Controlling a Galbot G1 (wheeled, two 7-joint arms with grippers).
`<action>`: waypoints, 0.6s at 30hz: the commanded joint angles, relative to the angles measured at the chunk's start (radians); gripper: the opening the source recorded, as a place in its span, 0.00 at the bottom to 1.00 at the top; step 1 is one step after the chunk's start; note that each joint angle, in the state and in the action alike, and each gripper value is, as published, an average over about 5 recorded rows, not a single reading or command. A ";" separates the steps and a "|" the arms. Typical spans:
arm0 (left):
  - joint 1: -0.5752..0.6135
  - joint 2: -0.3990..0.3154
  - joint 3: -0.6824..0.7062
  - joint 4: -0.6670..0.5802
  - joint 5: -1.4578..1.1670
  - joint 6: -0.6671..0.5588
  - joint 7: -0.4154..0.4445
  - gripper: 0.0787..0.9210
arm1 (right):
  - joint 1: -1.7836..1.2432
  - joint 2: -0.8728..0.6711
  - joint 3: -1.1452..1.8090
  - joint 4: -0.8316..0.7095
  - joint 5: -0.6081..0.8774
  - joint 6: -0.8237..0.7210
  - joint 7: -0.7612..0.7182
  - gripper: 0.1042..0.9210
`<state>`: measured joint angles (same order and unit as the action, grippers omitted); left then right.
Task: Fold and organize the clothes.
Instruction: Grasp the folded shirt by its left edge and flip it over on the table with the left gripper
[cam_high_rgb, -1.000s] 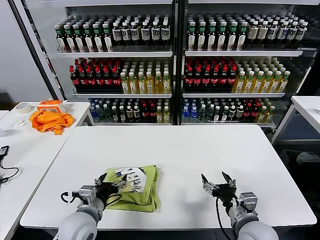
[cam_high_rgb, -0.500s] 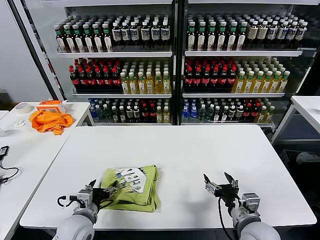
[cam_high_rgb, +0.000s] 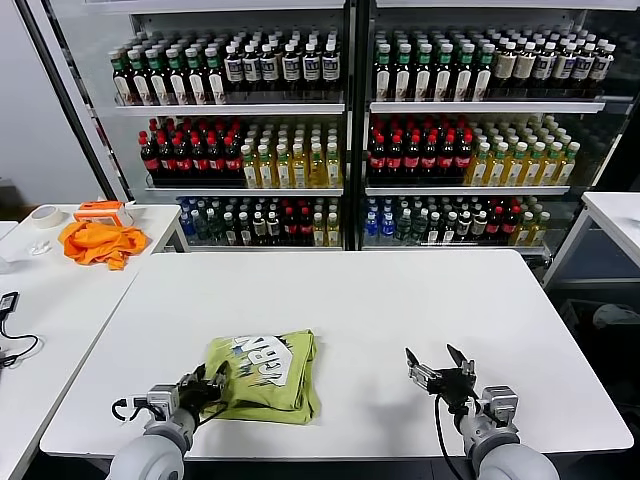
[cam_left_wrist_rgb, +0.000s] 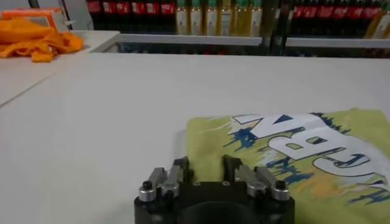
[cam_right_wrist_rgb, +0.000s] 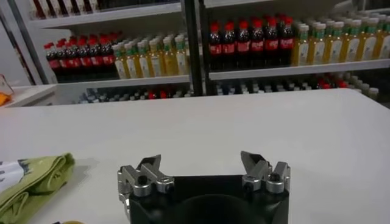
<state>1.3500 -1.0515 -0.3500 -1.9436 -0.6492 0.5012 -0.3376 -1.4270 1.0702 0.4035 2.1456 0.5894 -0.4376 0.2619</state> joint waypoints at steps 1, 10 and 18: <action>0.011 -0.021 0.008 0.011 -0.002 -0.015 0.010 0.34 | -0.002 -0.002 0.005 0.005 0.000 0.000 0.000 0.88; 0.029 0.177 -0.149 -0.227 0.155 0.076 0.008 0.06 | 0.007 -0.002 0.012 0.016 0.001 -0.001 0.001 0.88; 0.116 0.425 -0.519 -0.162 0.092 0.079 0.064 0.03 | 0.014 0.003 0.010 0.013 0.000 0.000 -0.001 0.88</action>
<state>1.3932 -0.9034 -0.4950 -2.0755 -0.5489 0.5553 -0.3107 -1.4171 1.0700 0.4123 2.1585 0.5893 -0.4380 0.2618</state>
